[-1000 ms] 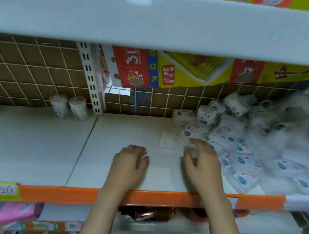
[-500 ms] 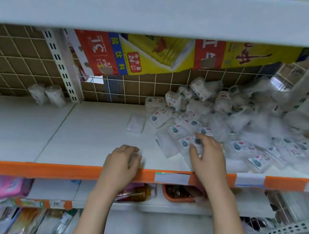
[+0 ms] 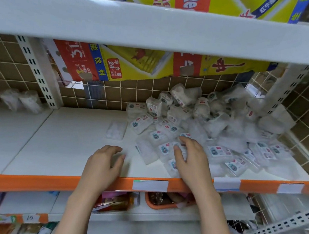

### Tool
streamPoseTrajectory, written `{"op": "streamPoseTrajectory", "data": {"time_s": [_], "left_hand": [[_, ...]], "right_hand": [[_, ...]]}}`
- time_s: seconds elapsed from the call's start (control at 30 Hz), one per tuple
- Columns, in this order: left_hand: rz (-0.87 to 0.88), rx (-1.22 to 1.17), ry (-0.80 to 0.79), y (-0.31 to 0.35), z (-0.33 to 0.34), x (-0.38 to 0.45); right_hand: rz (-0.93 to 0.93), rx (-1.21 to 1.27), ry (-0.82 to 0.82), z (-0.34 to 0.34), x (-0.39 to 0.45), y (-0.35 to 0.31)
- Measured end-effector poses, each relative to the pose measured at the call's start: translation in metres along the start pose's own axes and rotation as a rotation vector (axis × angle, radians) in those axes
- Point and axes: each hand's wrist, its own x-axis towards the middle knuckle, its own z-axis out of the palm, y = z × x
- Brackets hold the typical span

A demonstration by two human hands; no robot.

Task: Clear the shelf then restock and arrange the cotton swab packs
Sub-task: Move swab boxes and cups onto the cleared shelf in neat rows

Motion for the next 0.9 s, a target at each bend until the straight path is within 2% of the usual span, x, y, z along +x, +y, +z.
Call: {"op": "streamPoseTrajectory", "data": {"time_s": [0.2, 0.43, 0.53, 0.7, 0.9], "left_hand": [[0.001, 0.023, 0.058, 0.042, 0.038, 0.014], [0.007, 0.058, 0.134, 0.133, 0.092, 0.028], [0.034, 0.054, 0.119, 0.171, 0.114, 0.028], [0.053, 0.087, 0.117, 0.195, 0.133, 0.023], [0.045, 0.135, 0.131, 0.209, 0.137, 0.026]], "right_hand": [[-0.041, 0.017, 0.010, -0.036, 0.013, 0.048], [-0.091, 0.065, 0.025, -0.107, 0.025, 0.134], [-0.048, 0.046, 0.043, -0.125, 0.029, 0.169], [-0.066, 0.071, 0.045, -0.133, 0.035, 0.201], [-0.075, 0.107, 0.025, -0.127, 0.046, 0.209]]}}
